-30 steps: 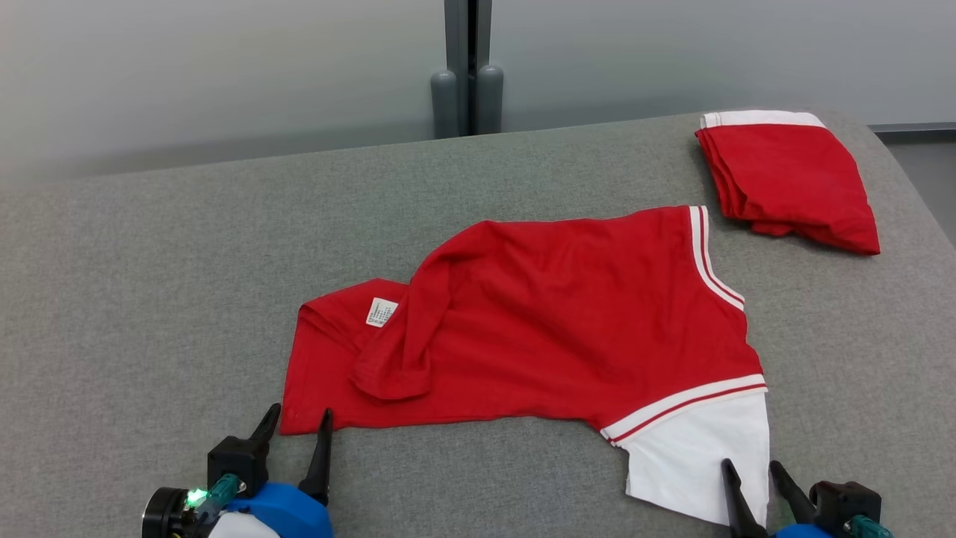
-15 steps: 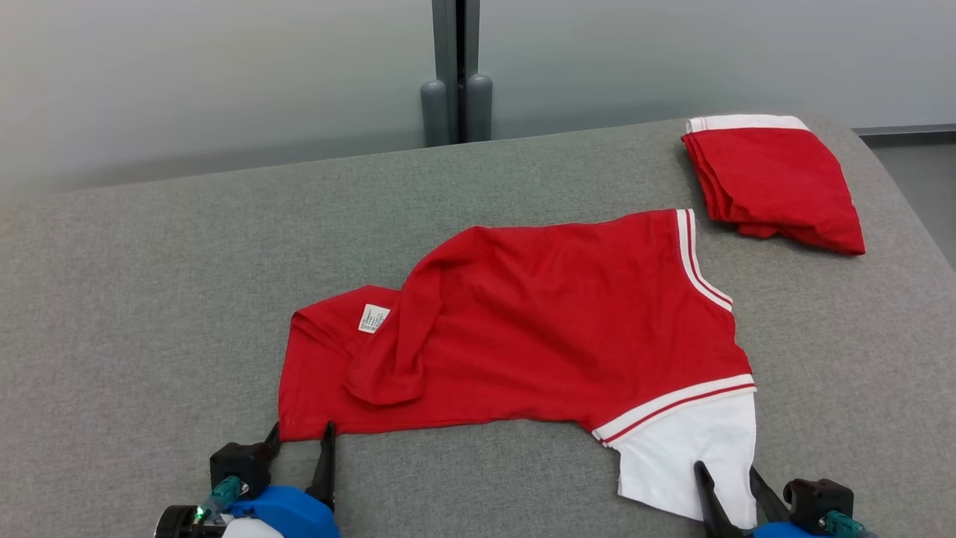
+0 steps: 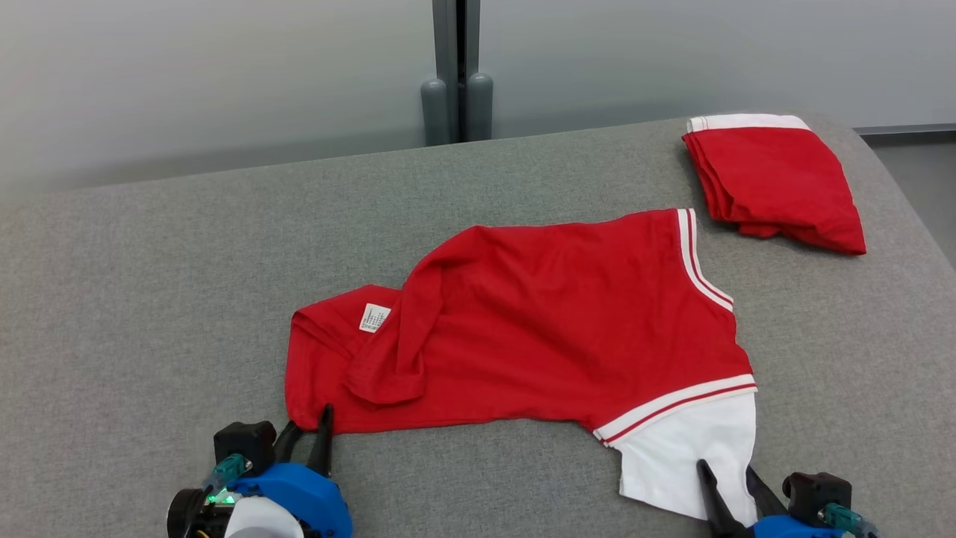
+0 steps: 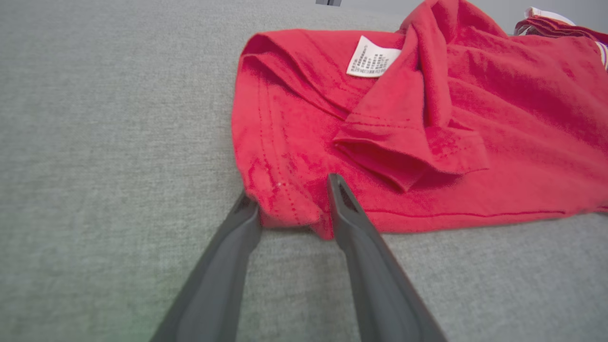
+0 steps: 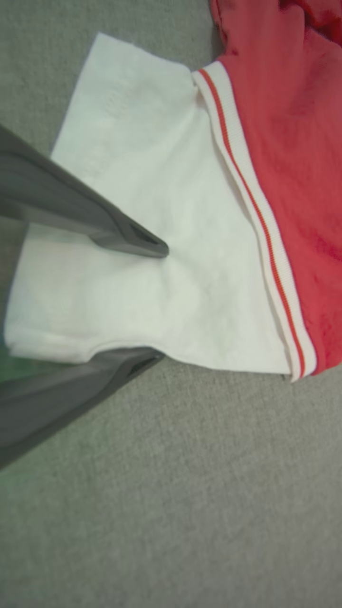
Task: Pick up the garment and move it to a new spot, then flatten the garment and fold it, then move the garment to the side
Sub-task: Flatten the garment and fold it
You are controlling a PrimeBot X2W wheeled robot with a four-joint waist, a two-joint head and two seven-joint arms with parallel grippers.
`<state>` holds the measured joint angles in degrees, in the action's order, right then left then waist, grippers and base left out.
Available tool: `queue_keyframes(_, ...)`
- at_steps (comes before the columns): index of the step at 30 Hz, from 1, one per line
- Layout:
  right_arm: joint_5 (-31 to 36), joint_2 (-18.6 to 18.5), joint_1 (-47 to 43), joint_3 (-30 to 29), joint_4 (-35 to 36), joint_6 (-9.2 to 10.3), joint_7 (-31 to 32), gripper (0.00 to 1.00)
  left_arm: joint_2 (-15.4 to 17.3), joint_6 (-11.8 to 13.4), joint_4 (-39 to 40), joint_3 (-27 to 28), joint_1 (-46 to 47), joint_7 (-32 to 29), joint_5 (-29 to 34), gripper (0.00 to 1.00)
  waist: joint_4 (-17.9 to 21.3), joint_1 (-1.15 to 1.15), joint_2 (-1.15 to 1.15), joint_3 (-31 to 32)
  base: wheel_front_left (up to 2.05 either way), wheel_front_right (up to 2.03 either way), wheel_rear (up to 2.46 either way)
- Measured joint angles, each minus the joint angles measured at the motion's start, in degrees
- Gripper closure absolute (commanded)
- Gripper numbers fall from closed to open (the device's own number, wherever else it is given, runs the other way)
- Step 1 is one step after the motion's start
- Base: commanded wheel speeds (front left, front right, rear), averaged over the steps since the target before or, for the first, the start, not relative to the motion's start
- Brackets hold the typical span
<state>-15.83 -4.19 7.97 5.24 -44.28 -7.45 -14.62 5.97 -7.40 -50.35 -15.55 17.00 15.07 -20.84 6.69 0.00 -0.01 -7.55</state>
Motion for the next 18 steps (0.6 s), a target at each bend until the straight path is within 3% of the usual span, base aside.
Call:
queue_keyframes(1,-0.64,-0.05,0.05,0.21,-0.07,0.07,0.00,1.00,-0.01,0.00,-0.18,-0.09,0.20,0.00,-0.43,1.00,-0.05,0.00,0.00,0.02,0.00,0.00,0.00)
queue_keyframes(9,-1.74,0.25,1.44,2.11,1.79,0.07,-0.35,1.00,0.05,0.00,1.18,-1.14,2.09,-0.01,-2.71,1.00,-0.32,0.01,0.03,-0.28,0.00,0.00,0.00)
queue_keyframes(18,-1.29,-0.58,6.97,2.26,15.62,-0.02,-0.35,1.00,0.99,0.00,10.11,0.04,6.55,-0.01,-7.62,1.00,-1.09,0.01,0.03,-1.96,0.00,0.00,0.00)
